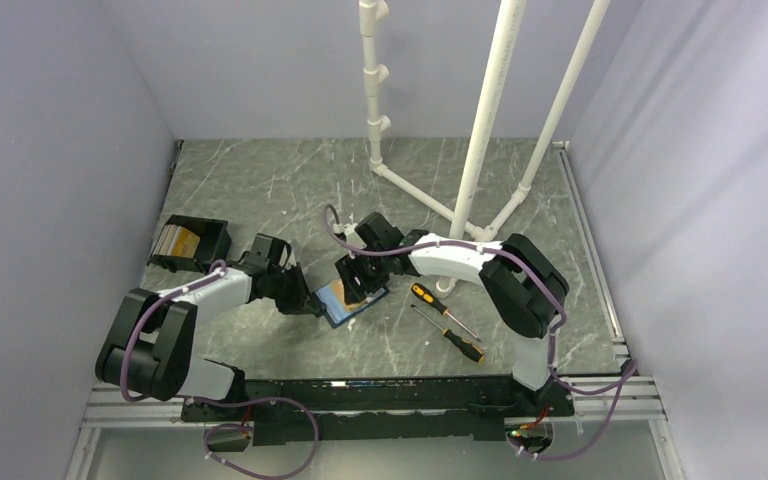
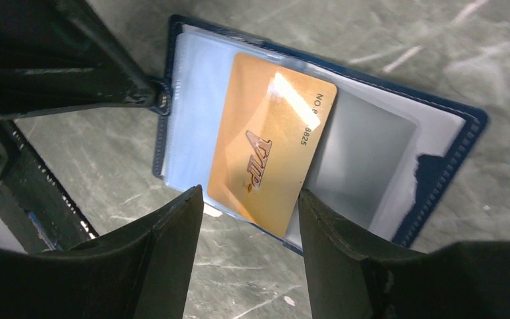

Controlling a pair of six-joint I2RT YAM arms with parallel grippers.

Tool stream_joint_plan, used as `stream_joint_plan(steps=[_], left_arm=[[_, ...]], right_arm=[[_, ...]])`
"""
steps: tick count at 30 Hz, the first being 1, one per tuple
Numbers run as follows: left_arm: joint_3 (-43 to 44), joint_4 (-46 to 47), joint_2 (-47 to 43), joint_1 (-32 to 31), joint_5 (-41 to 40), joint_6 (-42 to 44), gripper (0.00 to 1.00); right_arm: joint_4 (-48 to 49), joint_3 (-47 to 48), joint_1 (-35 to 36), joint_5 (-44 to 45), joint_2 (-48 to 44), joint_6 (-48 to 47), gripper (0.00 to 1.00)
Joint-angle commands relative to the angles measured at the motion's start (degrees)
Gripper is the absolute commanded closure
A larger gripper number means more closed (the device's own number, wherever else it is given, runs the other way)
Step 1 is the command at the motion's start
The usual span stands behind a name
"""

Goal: Put the credit cards into the card holder
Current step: Insert the credit card into the card holder.

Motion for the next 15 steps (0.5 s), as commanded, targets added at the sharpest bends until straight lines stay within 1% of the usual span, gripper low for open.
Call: stream_joint_plan(steps=[1,5,8,12,15], left_arm=[[-0.1,0.4,2.7,-0.3,-4.7,1.4,0.93],[0.4,1.2,3.5,-0.3,-4.3,1.3,0.93],[0.8,1.0,3.6,-0.3,-4.2,1.3,0.94],[1.3,-0.4,2.9,-0.3,-4.8,2.0,0.94],[1.2,-1.0,2.5,-0.3,-5.5,2.5,0.94]], right_arm=[[5.1,0.9,2.1,-5.4,0.0,-4.0,0.43],[6.4,1.5,3.6,-7.4,1.3,-3.5,0.43],[6.0,2.5,4.3,-5.2,2.1,-0.9,0.43],[2.0,2.6,4.3,3.8,-1.1,1.2,0.43],[-3.5,3.6,4.9,11.5,-3.0,1.2,0.42]])
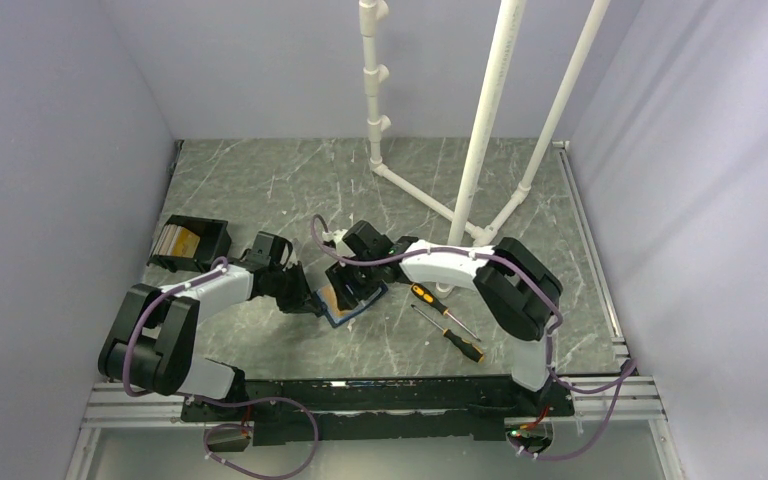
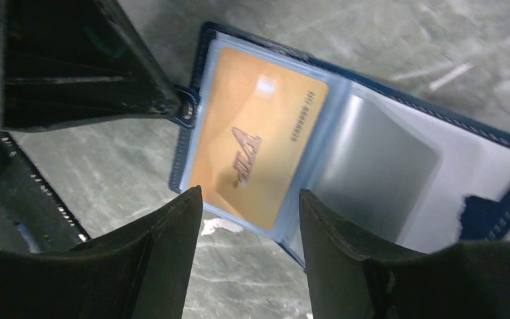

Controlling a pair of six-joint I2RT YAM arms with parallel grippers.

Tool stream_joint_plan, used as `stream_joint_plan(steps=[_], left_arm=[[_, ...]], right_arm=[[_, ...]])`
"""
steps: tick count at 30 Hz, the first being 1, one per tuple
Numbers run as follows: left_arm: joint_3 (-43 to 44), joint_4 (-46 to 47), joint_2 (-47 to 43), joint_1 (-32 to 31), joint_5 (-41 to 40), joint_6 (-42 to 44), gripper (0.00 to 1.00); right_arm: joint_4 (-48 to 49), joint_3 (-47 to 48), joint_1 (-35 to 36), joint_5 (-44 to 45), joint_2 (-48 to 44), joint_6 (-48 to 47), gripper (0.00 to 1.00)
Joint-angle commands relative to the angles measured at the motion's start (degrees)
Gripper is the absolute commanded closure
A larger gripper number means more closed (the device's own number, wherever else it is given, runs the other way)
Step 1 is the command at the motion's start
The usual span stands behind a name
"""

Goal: Put the credit cards into the card holder
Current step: Insert the credit card into the card holder.

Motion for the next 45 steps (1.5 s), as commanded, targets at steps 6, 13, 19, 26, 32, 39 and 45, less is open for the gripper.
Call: stream_joint_plan(steps=[6,13,19,26,32,39,45], left_arm=[[-1.3,1.0,1.6,-0.3,-5.8,2.2,0.94],[0.5,-1.6,1.8,-0.3,-7.7,2.7,0.95],[5.8,-3.6,7.2,-0.3,-8.7,5.1,0.94],[17.6,-9.1,17.7,-0.3,-13.9,10.2,0.97],[24.7,-13.0,21.3,0.3,-18.0,11.8,0.96],[24.1,-14.7,11.3,0.4,-13.4,10.6,0.5],[25.5,-19.4,7.9,1.3,-5.1,12.4,0.36]], right_arm=[[1.4,-2.7,9.1,23.3,-8.6,-3.7,0.37],[6.3,-3.9,11.3,30.6,-7.0,-0.1,0.29],[5.3,-4.7,9.3,26.3,-5.7,8.9,0.32],[13.2,-9.4,9.4,17.0,-7.0,17.2,0.33],[8.0,-6.0,9.3,21.5,-8.9,16.8,0.31],[3.5,-3.8,5.7,26.0,-10.1,15.9,0.33],[3.4,-0.6,1.4,22.8,-8.6,17.5,0.51]])
